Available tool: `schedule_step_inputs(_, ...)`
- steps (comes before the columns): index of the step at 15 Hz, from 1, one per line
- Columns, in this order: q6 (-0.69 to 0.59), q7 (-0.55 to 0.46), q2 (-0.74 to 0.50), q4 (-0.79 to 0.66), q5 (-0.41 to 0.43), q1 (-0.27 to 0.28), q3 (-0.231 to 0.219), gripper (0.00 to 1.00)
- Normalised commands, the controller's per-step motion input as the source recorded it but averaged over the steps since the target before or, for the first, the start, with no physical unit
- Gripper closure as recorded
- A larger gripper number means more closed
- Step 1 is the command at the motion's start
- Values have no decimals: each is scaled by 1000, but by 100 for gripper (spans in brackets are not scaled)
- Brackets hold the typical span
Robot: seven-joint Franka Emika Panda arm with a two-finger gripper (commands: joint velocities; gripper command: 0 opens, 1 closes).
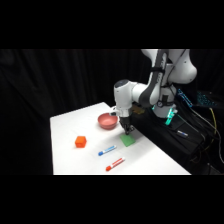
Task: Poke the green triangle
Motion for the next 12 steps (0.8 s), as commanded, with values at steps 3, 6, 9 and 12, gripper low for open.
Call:
schedule_step_inputs(3,173,-326,511,285,189,-170,217,97)
schedule_step_inputs(6,47,-157,443,256,45,-90,121,98)
schedule_step_inputs(9,-69,-55,7,36,-14,-33,58,97)
schedule_step_inputs(12,-133,69,-542,-234,-128,62,-21,97)
